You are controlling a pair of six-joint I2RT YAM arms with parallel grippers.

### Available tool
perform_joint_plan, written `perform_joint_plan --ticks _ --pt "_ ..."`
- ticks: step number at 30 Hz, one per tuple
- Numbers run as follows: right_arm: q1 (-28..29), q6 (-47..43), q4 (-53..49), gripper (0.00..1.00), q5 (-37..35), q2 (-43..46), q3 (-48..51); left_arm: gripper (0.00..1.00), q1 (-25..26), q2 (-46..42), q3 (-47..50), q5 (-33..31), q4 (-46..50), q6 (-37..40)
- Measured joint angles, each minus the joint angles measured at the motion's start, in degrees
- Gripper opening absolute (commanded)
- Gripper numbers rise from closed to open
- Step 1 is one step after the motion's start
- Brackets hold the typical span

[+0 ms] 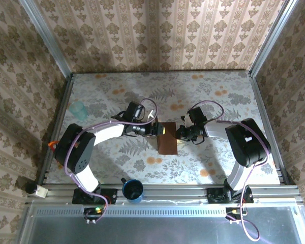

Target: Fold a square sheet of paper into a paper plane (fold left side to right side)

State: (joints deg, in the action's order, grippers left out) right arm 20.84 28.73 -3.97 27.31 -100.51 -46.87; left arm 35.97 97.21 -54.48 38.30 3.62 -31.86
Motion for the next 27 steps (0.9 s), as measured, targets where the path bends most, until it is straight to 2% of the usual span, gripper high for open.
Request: perform_joint_plan --ticks 6,14,18,20,22,27 --pt "0.1 0.0 0.0 0.12 -0.1 0.0 0.0 0.68 1.0 0.5 -0.4 0.2 -0.2 0.0" --pt "0.1 0.0 0.1 0.13 -0.1 0.0 0.0 0.78 1.9 2.8 -1.7 1.1 -1.9 0.0" --pt "0.1 0.0 0.2 0.13 -0.1 0.0 0.1 0.78 2.1 4.7 -2.4 1.4 -2.8 0.0" --pt "0.1 0.0 0.4 0.13 -0.1 0.0 0.2 0.74 2.2 5.2 -2.6 1.3 -2.9 0.0" --pt "0.1 0.0 0.9 0.13 -0.1 0.2 0.5 0.66 2.3 5.5 -2.6 1.3 -2.9 0.1" --pt "0.1 0.0 2.0 0.13 -0.1 0.6 1.2 0.39 2.3 6.1 -2.7 1.0 -2.7 0.6"
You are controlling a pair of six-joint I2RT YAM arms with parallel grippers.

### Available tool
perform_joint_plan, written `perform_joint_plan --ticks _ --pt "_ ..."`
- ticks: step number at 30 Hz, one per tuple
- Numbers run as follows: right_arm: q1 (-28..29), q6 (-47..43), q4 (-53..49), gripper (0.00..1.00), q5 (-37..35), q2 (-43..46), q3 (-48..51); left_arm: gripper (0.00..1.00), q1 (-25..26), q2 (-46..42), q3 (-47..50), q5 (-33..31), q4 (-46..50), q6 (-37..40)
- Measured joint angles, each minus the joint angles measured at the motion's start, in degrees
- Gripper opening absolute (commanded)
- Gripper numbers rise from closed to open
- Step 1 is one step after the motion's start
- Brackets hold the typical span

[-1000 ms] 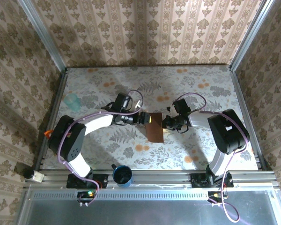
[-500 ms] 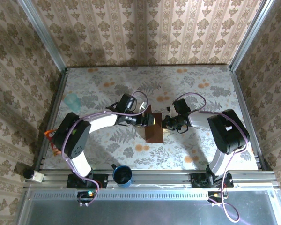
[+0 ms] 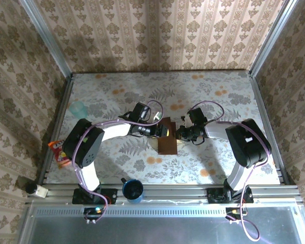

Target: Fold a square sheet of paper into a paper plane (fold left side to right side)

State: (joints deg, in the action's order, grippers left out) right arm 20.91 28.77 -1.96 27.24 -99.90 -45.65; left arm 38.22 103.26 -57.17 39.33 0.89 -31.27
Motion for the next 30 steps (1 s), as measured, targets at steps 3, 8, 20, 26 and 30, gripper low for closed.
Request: perform_joint_plan --ticks 3,8,20,26,30 --pt "0.0 0.0 0.1 0.12 -0.1 0.1 0.1 0.29 0.0 0.0 0.0 -0.6 0.5 0.1" --pt "0.0 0.0 0.1 0.12 -0.1 0.2 0.1 0.25 0.0 0.3 0.0 -1.5 0.9 0.2" --pt "0.5 1.5 1.9 0.12 -0.1 0.9 1.1 0.23 0.1 2.0 -0.3 -3.8 2.6 0.3" --pt "0.8 1.7 1.6 0.13 -0.3 1.5 1.2 0.23 0.1 2.0 -0.3 -4.0 2.6 0.3" --pt "0.7 1.8 1.3 0.16 -0.6 3.4 1.6 0.23 0.1 2.0 -0.3 -4.1 2.6 0.3"
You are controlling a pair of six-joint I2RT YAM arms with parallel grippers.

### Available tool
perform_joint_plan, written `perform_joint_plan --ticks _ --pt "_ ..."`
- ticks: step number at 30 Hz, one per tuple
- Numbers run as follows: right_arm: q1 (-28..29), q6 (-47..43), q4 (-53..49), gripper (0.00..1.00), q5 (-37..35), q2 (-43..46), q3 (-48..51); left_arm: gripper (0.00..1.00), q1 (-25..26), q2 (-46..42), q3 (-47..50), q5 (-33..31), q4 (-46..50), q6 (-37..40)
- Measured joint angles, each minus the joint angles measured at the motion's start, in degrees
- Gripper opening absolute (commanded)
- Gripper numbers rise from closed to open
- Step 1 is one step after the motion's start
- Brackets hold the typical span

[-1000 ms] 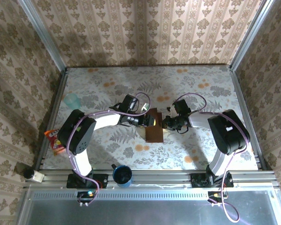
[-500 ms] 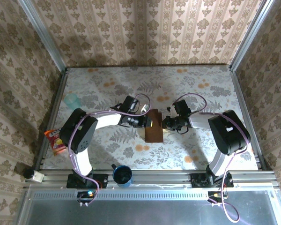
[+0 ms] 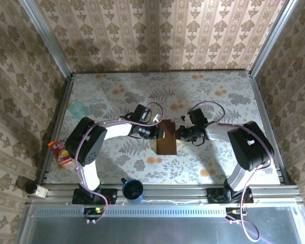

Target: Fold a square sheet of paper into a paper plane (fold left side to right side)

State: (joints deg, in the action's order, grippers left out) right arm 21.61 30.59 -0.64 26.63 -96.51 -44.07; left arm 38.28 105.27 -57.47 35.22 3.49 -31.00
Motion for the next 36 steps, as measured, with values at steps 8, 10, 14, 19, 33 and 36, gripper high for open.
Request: perform_joint_plan --ticks 8,10,14,19,33,36 --pt "-2.3 1.8 2.3 0.38 2.4 4.7 3.1 0.23 0.0 0.0 0.0 -0.2 0.0 0.0" --pt "-2.7 2.6 4.5 0.41 4.6 4.8 4.3 0.23 0.0 0.0 0.0 -0.2 0.0 0.0" --pt "-2.9 4.1 8.2 0.45 8.3 3.9 4.8 0.23 0.0 0.0 0.0 -0.2 0.0 0.0" --pt "-2.9 4.8 12.1 0.45 11.2 0.4 4.7 0.23 0.0 0.0 0.0 -0.2 0.0 0.0" --pt "-1.5 6.2 16.3 0.37 14.1 -5.3 1.6 0.23 0.1 0.0 0.0 -0.1 0.0 0.0" --pt "-1.3 6.7 16.4 0.32 14.2 -6.0 1.6 0.23 0.3 0.0 0.0 -0.1 0.0 0.0"
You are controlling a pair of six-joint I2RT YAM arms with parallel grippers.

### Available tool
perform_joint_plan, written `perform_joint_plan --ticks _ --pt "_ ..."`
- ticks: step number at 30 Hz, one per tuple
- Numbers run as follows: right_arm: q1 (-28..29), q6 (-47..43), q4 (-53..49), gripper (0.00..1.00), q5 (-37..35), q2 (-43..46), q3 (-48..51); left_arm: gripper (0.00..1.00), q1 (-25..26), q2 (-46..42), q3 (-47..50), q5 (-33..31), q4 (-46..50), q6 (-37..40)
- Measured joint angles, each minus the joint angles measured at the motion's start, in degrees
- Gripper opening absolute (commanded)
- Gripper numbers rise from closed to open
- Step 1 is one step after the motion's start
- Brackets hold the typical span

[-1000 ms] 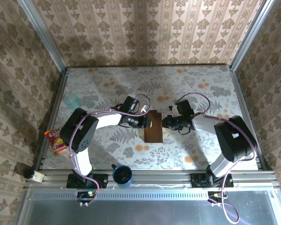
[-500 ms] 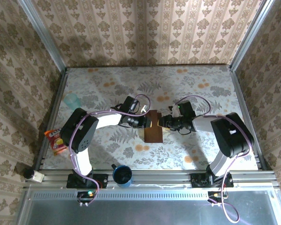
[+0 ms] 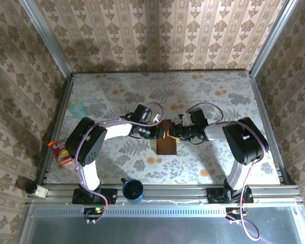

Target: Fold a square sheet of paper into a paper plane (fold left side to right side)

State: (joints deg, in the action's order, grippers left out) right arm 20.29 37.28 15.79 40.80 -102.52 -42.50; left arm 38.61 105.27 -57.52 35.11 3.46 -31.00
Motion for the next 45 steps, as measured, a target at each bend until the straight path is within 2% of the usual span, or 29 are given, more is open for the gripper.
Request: perform_joint_plan --ticks 8,14,21,35,37,45 --pt "0.2 0.4 0.3 0.11 -0.3 -0.3 0.0 0.30 0.0 0.0 0.0 0.0 0.0 0.1" --pt "0.4 -0.1 -1.7 0.10 -1.8 -0.3 0.0 0.56 0.0 -1.0 0.1 -1.9 0.5 0.9" --pt "0.5 -1.5 -4.6 0.10 -4.2 -0.3 -0.3 0.65 -1.0 -5.7 0.5 -5.2 1.8 2.2" --pt "1.0 -1.6 -4.9 0.11 -4.6 -0.3 -0.5 0.67 -0.7 -2.6 0.5 -5.6 3.4 2.3" --pt "1.0 -1.7 -4.9 0.12 -4.6 -0.3 -0.6 0.65 -0.8 -2.3 0.5 -5.6 3.2 2.3" --pt "1.2 -1.7 -4.9 0.15 -4.6 -0.3 -0.9 0.47 -0.6 0.0 0.2 -6.6 2.6 1.8"
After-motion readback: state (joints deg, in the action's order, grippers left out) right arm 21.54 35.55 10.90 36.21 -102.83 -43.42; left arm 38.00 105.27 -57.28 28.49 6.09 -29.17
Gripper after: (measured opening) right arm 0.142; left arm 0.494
